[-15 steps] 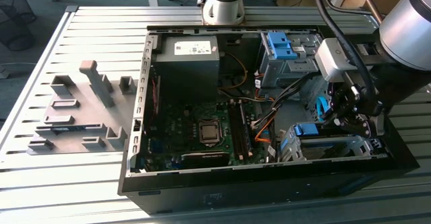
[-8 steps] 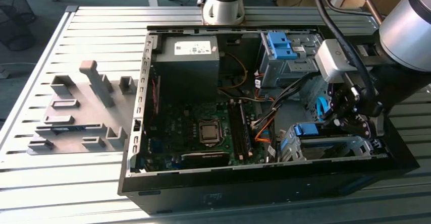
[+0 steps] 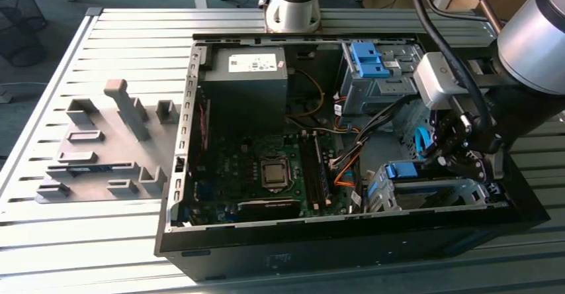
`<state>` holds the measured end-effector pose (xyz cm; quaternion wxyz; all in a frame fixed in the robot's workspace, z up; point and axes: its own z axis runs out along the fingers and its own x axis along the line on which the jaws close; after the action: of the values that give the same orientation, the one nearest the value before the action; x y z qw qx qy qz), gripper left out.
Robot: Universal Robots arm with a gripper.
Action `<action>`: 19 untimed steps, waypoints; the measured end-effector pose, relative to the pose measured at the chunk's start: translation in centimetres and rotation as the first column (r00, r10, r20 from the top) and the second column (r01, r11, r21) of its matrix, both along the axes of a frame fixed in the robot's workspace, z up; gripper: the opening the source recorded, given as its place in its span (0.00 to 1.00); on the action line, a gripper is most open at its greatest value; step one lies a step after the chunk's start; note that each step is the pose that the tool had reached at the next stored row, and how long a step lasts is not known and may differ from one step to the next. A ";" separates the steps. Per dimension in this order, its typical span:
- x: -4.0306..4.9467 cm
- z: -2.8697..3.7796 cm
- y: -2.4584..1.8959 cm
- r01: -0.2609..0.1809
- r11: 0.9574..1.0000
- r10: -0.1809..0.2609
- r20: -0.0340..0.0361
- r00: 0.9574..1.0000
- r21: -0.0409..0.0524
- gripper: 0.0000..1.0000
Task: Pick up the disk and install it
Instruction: 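Insert the second disk wire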
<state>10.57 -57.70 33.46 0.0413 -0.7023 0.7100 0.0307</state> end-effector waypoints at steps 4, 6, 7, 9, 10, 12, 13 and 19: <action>0.00 -0.09 0.00 0.001 1.000 -0.001 0.000 1.000 0.000 0.16; 0.00 -0.15 0.00 0.001 1.000 -0.001 0.000 1.000 0.000 0.16; 0.00 -0.17 -0.01 0.001 1.000 -0.001 0.000 1.000 0.000 0.16; 0.00 -0.26 -0.01 0.001 1.000 -0.001 0.000 1.000 0.000 0.16; 0.01 -0.32 -0.02 0.001 1.000 -0.001 0.000 1.000 0.000 0.16; 0.02 -0.39 -0.03 0.001 1.000 -0.001 0.000 1.000 0.000 0.16; 0.03 -0.41 -0.03 0.001 1.000 -0.001 0.000 1.000 0.000 0.16; 0.05 -0.46 -0.03 0.001 1.000 -0.001 0.000 1.000 0.000 0.16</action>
<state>10.61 -57.73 33.00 0.0413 -0.7019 0.7104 0.0306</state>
